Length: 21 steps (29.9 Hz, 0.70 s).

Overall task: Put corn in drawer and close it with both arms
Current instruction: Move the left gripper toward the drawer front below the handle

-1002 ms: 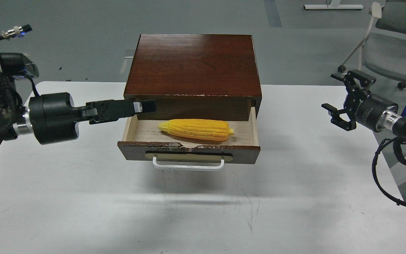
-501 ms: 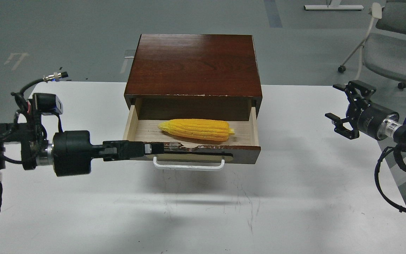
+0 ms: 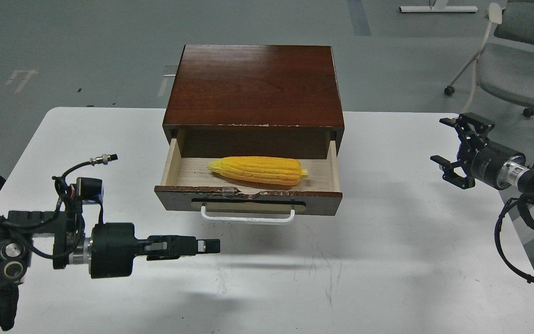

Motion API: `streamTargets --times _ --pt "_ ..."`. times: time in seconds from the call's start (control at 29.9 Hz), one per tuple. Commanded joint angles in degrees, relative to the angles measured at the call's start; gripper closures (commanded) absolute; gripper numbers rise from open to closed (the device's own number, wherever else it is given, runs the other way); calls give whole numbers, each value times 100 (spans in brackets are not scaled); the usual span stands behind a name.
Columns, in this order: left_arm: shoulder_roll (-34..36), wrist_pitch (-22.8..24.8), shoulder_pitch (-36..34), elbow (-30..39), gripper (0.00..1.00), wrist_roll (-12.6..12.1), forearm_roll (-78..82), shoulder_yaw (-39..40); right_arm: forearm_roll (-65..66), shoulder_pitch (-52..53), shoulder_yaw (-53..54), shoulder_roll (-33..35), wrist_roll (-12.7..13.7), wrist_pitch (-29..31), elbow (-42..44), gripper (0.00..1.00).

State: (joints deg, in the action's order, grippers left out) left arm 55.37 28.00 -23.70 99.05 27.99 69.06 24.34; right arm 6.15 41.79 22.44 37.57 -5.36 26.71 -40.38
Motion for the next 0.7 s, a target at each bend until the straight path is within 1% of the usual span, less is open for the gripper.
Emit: streamTargets --times 0.0,0.2,0.5,0.53,0.57,0.6,0.67 --pt "-96 0 85 35 100 1 -15 140 0 -39 -3 -4 0 1 57 7" --pt "-430 0 181 -70 100 1 -16 194 0 -100 -20 -4 -123 1 57 7" --pt "-869 0 199 -431 100 1 -77 176 0 -153 -20 -48 -123 1 57 7" --pt "-905 -23 199 -466 100 1 -77 176 0 -153 -20 -48 -132 1 57 7" --pt "-974 -240 199 -544 100 1 -103 167 0 -162 -20 -48 -123 1 57 7" --pt "-984 -321 199 -571 100 1 -104 167 0 -162 -20 -48 -132 1 57 7" --pt "-1019 -374 199 -598 100 1 -182 176 0 -171 -20 -56 -123 1 57 7"
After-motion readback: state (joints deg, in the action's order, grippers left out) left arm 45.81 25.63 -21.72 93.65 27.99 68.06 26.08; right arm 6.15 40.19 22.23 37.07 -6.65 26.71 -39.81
